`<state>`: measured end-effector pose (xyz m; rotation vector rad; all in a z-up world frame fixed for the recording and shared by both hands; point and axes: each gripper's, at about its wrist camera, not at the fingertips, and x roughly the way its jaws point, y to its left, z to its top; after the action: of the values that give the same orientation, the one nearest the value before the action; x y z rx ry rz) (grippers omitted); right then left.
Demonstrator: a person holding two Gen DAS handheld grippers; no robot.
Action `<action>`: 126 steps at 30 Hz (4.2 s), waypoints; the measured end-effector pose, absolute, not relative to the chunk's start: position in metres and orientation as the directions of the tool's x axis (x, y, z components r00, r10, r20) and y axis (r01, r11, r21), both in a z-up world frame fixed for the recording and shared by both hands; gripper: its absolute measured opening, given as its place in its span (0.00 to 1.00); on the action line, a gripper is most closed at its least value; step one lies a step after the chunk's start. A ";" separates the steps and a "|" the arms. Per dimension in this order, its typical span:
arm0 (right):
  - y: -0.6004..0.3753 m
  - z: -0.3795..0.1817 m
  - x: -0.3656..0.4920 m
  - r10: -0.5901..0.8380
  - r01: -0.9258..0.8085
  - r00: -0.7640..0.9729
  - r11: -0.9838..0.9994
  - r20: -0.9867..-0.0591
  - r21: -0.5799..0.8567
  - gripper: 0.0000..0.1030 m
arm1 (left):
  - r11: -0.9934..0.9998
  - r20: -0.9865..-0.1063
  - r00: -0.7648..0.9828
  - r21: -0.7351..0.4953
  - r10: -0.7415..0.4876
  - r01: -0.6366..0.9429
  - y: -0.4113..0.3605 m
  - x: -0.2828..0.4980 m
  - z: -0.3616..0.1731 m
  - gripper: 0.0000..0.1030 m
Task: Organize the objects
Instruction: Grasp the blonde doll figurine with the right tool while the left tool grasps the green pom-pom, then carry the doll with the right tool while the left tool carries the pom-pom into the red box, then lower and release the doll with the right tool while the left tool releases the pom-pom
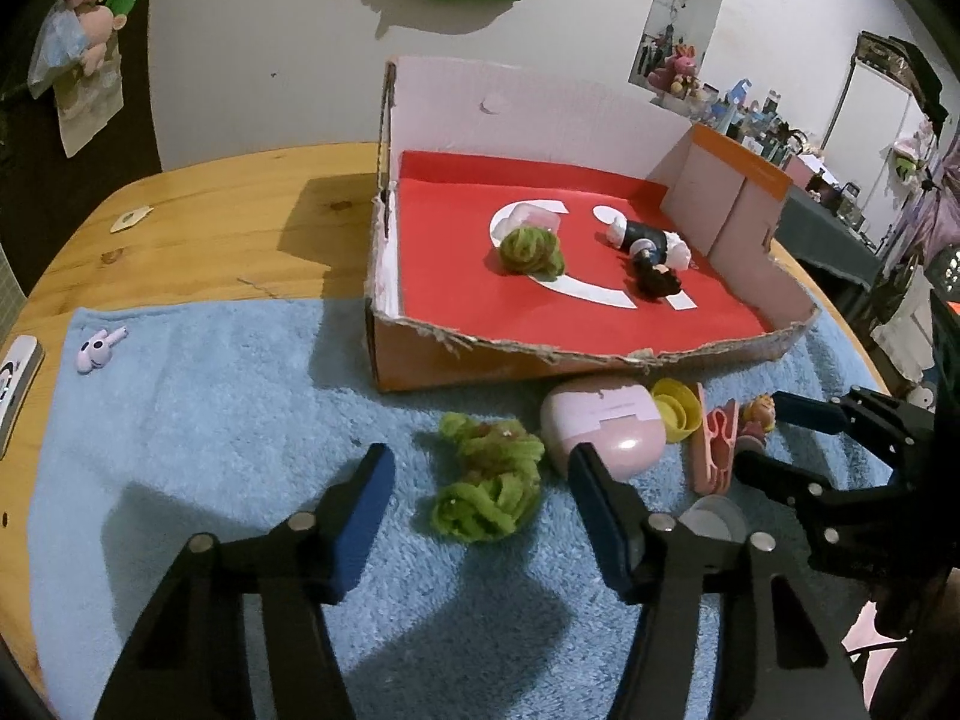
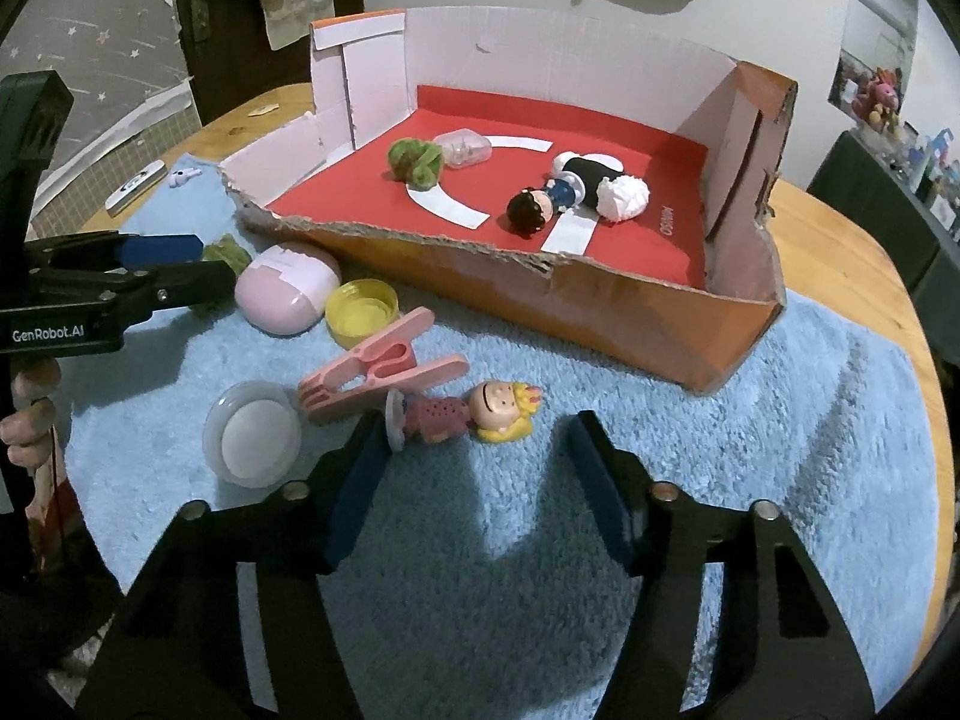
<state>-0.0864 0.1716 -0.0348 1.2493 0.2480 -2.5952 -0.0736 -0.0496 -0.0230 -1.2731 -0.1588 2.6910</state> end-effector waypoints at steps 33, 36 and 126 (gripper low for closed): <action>0.164 -0.006 -0.063 -0.252 0.288 -0.651 -0.955 -0.716 0.074 0.44 | -0.965 -0.718 -0.645 -0.213 0.262 -0.155 -0.030 -0.064 -0.006 0.29; 0.163 0.001 -0.058 -0.281 0.294 -0.659 -0.950 -0.698 0.106 0.44 | -0.959 -0.709 -0.647 -0.227 0.281 -0.167 -0.025 -0.064 -0.002 0.29; 0.186 -0.015 -0.207 -0.207 0.262 -0.450 -0.961 -0.869 0.093 0.44 | -0.954 -0.825 -0.486 -0.208 0.289 -0.214 0.006 -0.193 -0.019 0.29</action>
<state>-0.2074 0.1856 -0.0148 1.4642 0.0789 -2.4618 -0.1934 0.0060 -0.0192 -1.3972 -0.1112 2.4792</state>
